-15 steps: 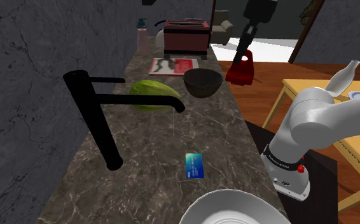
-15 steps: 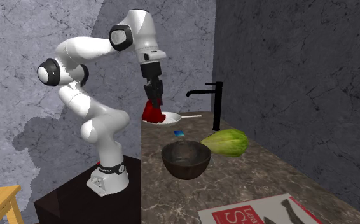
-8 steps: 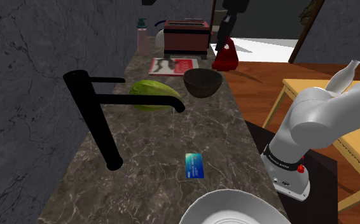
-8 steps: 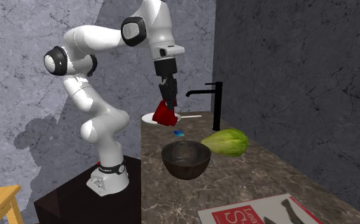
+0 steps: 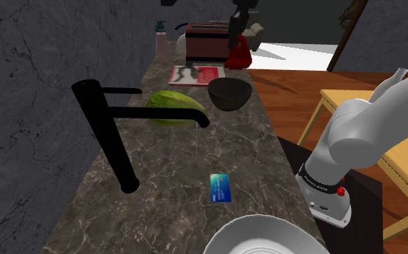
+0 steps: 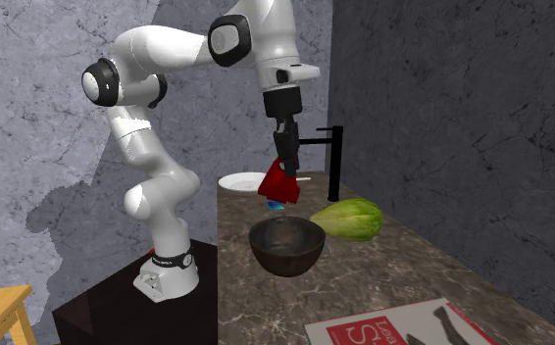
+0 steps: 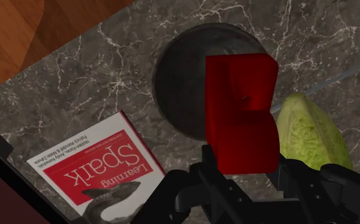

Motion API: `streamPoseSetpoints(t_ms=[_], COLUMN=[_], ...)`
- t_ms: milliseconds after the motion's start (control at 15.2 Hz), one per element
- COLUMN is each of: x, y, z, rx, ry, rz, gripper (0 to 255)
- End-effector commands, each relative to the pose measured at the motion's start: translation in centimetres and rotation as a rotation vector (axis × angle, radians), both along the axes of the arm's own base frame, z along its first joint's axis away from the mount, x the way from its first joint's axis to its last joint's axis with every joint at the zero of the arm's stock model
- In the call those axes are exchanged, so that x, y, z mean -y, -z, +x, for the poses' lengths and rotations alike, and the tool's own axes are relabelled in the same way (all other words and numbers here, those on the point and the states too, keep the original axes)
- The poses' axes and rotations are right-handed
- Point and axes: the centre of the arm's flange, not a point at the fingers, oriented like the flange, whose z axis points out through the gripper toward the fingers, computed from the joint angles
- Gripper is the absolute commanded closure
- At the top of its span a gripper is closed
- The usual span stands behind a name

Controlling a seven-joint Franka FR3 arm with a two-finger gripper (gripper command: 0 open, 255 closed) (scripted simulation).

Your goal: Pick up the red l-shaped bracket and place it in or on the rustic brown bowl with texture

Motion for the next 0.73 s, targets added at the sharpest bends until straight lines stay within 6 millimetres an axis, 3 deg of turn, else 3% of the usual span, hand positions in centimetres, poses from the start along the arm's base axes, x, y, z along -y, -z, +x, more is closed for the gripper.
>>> streamPoseSetpoints(t_ms=[0,660], x=[0.1,0.1], y=[0.9,6.2], z=[0.3,0.3], rx=[0.001,0.001], ry=[0.000,0.000], rz=[0.000,0.000], gripper=[255,255])
